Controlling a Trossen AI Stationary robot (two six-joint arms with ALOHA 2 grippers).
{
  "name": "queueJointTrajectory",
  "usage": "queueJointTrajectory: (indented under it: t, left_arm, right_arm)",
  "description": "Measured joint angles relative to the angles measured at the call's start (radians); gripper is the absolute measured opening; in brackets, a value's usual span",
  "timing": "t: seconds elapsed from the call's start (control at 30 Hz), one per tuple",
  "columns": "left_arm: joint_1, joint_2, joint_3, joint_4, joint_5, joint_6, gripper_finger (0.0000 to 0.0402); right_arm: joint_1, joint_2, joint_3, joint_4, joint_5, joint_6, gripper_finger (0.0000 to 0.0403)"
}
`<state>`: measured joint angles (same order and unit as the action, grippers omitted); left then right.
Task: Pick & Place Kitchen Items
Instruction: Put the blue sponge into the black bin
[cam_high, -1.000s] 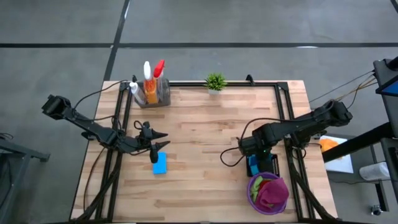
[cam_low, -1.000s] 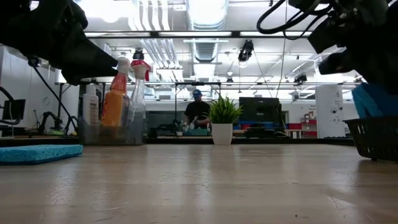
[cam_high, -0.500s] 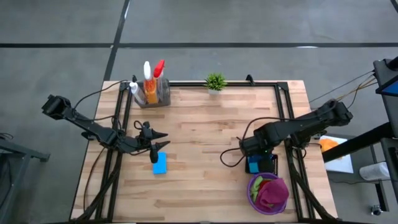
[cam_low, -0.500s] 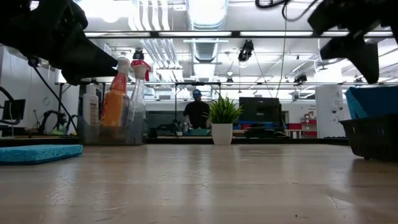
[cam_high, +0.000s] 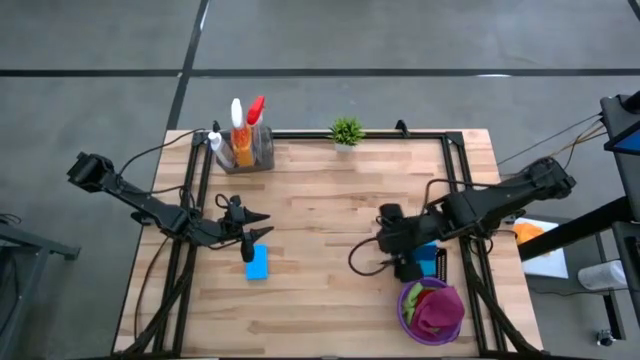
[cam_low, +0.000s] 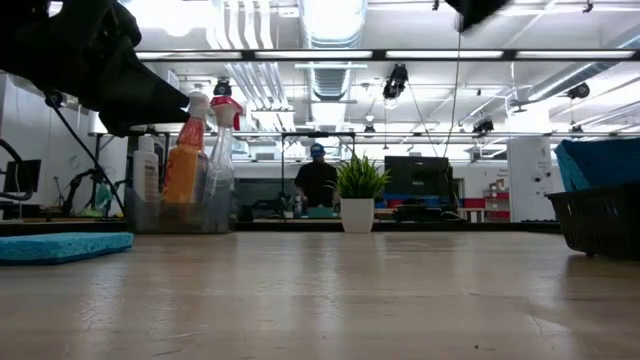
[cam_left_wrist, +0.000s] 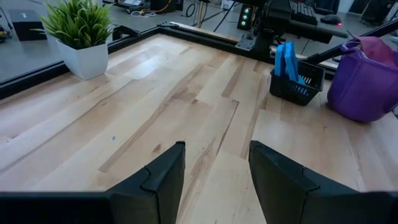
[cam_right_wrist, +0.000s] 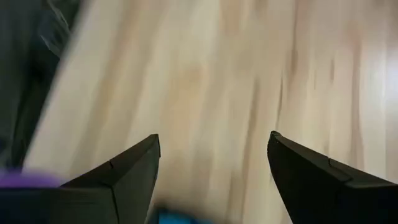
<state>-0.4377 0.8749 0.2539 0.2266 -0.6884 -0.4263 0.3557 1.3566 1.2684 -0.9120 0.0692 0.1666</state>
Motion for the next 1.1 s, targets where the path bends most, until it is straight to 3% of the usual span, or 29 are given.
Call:
queueJointTrajectory:
  t: [0.23, 0.37, 0.53, 0.7, 0.8, 0.9, 1.03, 1.1]
  left_arm:
    - [0.0, 0.0, 0.0, -0.001, 0.002, 0.003, 0.018]
    - [0.0, 0.0, 0.0, -0.001, 0.072, 0.003, 0.018]
    - [-0.012, 0.0, 0.0, 0.0, 0.272, 0.025, 0.018]
    - [-0.058, 0.0, 0.012, -0.017, 0.333, 0.085, 0.0185]
    - [-0.094, 0.0, 0.039, -0.059, 0.367, 0.09, 0.0208]
    - [-0.134, 0.0, 0.066, -0.098, 0.356, 0.095, 0.0249]
    - [-0.159, 0.0, 0.089, -0.097, 0.205, 0.082, 0.0313]
    - [-0.159, -0.001, 0.093, -0.097, 0.184, 0.081, 0.0339]
  right_arm:
    - [0.003, -0.049, -0.224, 0.675, -0.019, -0.255, 0.029]
    - [0.003, -0.033, -0.348, 0.954, -0.037, -0.324, 0.029]
    - [0.006, -0.009, -0.405, 0.997, -0.041, -0.332, 0.029]
    - [0.024, -0.005, -0.411, 0.973, -0.042, -0.305, 0.029]
    - [0.042, -0.005, -0.411, 0.956, -0.04, -0.301, 0.029]
    - [0.06, -0.005, -0.411, 0.932, -0.018, -0.298, 0.029]
    - [0.087, -0.005, -0.412, 0.888, 0.018, -0.279, 0.029]
    - [0.102, -0.005, -0.413, 0.867, 0.026, -0.266, 0.029]
